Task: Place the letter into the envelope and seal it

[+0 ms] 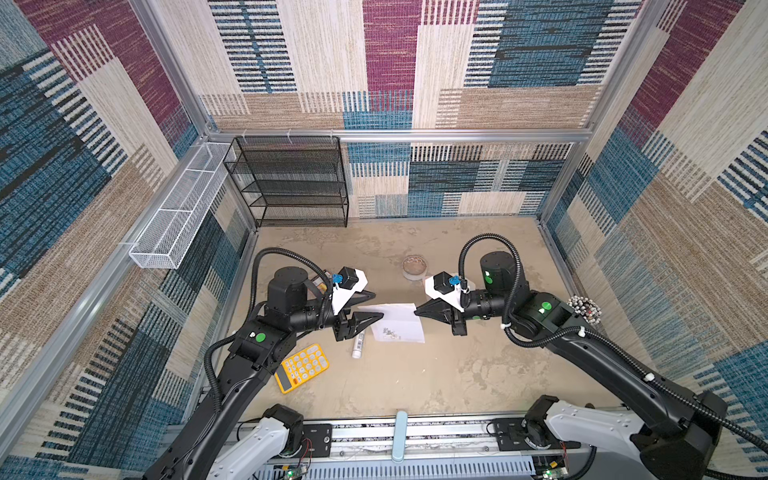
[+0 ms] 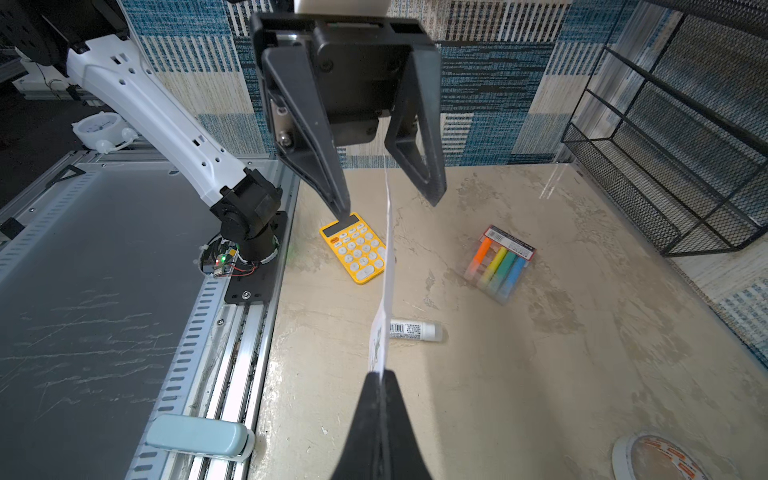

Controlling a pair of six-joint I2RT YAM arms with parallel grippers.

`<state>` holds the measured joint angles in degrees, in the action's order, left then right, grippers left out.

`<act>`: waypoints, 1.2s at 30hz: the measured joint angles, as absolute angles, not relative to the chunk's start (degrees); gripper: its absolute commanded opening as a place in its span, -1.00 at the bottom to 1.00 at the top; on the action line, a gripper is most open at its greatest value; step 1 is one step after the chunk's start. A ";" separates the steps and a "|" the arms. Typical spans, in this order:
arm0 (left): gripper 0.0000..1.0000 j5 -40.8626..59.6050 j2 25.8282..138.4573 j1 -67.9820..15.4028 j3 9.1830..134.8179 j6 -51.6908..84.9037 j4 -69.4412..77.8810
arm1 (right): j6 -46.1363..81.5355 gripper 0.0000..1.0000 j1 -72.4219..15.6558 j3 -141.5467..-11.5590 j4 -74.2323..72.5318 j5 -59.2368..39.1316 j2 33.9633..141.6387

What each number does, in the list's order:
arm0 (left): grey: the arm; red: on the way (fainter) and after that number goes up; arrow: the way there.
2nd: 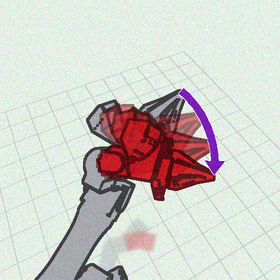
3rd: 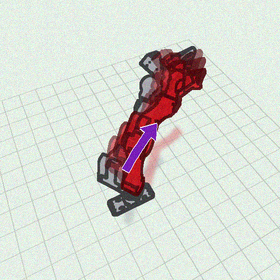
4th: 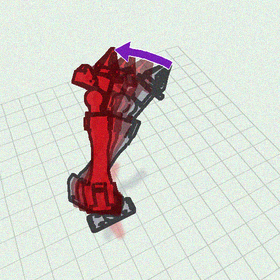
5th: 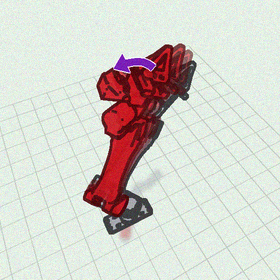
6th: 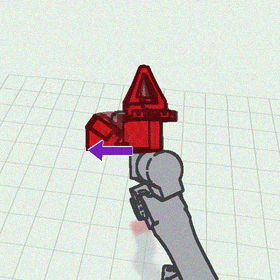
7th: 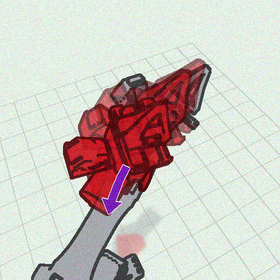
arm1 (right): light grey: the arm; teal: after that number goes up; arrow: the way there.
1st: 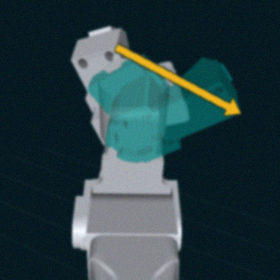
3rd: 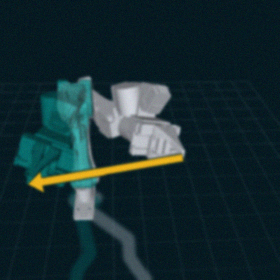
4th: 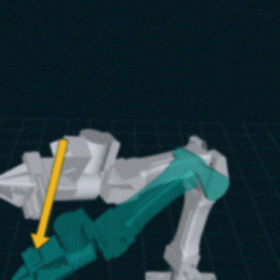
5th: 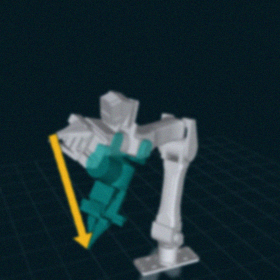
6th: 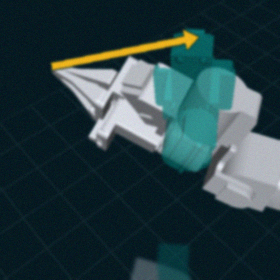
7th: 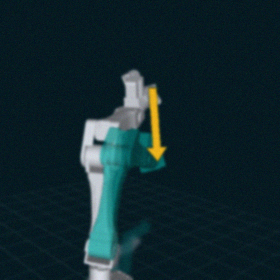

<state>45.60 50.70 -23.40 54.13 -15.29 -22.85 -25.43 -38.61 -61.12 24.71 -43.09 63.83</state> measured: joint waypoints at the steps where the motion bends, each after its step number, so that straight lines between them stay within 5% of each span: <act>1: -0.02 45.60 50.70 -23.55 54.17 -15.64 -23.16 | -25.54 -1.00 -38.61 -61.12 24.71 -43.09 63.83; 16: -0.95 45.36 50.50 -24.49 54.41 -18.20 -25.58 | -26.35 -1.00 -38.61 -60.62 24.73 -42.68 62.96; 19: -1.00 45.39 50.30 -24.58 54.59 -18.31 -25.89 | -25.50 -0.50 -38.61 -59.64 23.77 -41.30 62.26; 21: -1.00 45.28 50.19 -24.64 54.96 -18.06 -26.00 | -25.17 0.00 -38.61 -58.43 22.70 -40.23 61.25; 25: -1.00 41.85 49.87 -24.64 56.07 -14.41 -25.69 | -22.22 0.39 -38.61 -55.70 18.13 -37.01 58.48; 36: -1.00 21.47 50.26 -24.60 58.76 4.86 -19.75 | -5.98 0.48 -34.54 -45.71 -3.42 -20.95 55.79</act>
